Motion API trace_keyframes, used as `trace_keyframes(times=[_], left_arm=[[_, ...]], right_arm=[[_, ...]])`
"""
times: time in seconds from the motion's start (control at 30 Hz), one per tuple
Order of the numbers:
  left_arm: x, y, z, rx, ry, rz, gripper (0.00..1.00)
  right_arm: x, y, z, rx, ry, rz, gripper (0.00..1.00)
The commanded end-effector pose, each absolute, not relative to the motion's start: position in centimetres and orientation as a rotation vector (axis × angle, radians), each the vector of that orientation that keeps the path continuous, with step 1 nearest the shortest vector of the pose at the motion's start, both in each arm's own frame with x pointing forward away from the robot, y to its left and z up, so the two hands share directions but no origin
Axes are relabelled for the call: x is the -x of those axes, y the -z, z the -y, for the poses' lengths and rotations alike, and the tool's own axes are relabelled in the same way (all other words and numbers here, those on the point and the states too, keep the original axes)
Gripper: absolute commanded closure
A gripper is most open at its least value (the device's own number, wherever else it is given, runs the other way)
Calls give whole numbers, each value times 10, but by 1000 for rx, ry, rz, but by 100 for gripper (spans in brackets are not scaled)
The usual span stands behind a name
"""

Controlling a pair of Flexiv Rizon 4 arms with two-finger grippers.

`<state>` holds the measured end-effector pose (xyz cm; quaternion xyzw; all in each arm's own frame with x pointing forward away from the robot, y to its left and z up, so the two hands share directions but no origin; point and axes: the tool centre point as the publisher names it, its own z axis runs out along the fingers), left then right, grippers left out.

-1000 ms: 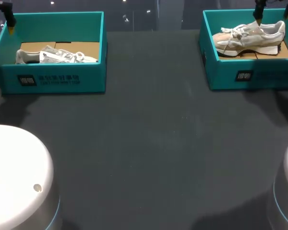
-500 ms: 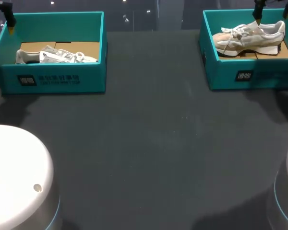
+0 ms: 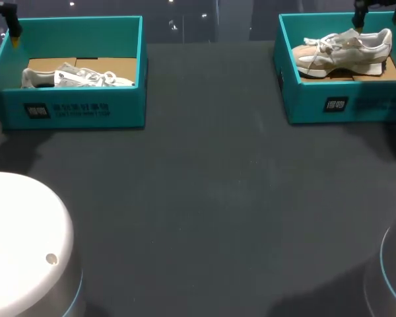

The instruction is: Take the shoe out of the shoebox, open the shoe tongue, remove and reinsert the insole, then place the shoe into the shoebox

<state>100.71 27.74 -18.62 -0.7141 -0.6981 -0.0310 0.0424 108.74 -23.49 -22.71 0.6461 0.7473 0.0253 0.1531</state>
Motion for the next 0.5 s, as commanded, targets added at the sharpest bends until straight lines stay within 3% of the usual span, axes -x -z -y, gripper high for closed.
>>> trace_keyframes(times=[0.03,0.5], left_arm=[[-1006,186,-278,2187,98,2135,0],[-1006,186,-278,2187,98,2135,0]], right_arm=[[-1089,228,236,-1854,-74,-2146,0],[-1136,259,265,-1845,42,-2128,0]])
